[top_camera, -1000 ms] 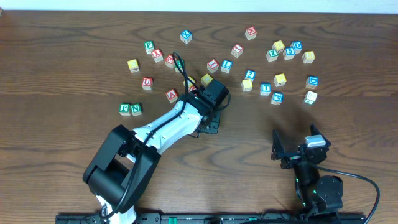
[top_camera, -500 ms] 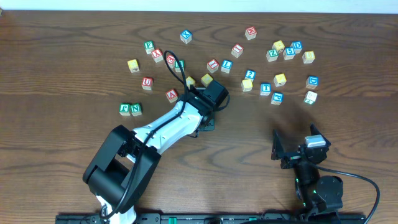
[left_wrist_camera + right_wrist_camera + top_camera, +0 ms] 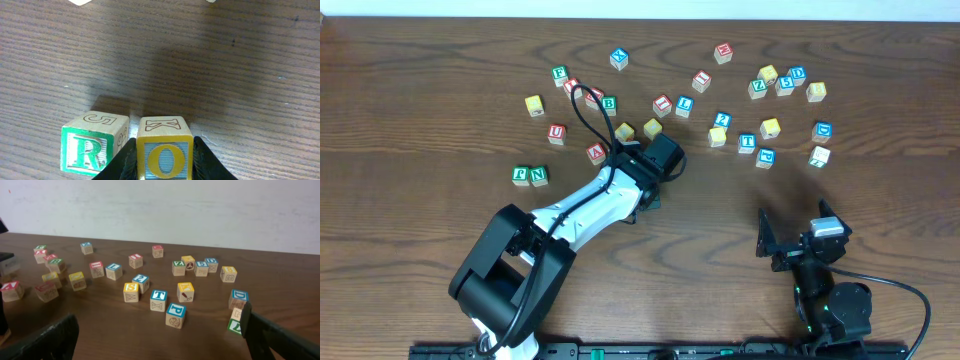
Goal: Spell out ROBOT
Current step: 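Lower the yellow O block beside the R block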
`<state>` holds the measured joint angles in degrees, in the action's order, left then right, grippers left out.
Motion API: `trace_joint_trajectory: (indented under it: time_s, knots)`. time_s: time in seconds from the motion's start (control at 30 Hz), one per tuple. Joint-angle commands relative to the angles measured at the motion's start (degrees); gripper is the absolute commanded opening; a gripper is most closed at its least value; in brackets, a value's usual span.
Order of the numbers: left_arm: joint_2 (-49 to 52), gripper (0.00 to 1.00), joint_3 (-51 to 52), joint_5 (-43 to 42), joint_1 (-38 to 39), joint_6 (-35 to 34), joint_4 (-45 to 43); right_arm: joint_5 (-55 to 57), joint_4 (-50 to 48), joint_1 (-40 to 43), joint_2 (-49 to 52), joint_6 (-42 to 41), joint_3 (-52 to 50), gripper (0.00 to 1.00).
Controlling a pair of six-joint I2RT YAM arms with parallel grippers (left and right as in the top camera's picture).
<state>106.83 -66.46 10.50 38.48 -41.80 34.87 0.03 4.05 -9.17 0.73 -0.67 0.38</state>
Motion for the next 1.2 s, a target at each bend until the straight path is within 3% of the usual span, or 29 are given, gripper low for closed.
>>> trace_joint_trajectory:
  time_s: [0.0,0.13,0.63,1.17]
  knots:
    - [0.9,0.08,2.1,-3.7,0.1,0.1,0.8,0.5,0.3,0.5,-0.1,-0.6,-0.1,0.99]
    - [0.9,0.07,2.1,-7.3,0.1,1.7,1.3,0.5,0.3,0.5,-0.1,-0.6,-0.1,0.99]
    - [0.9,0.07,2.1,-8.6,0.1,9.0,3.2,0.5,0.3,0.5,-0.1,-0.6,-0.1,0.99]
    - [0.9,0.08,5.6,-8.5,-0.7,10.0,-3.9,0.5,0.3,0.5,-0.1,-0.6,-0.1,0.99]
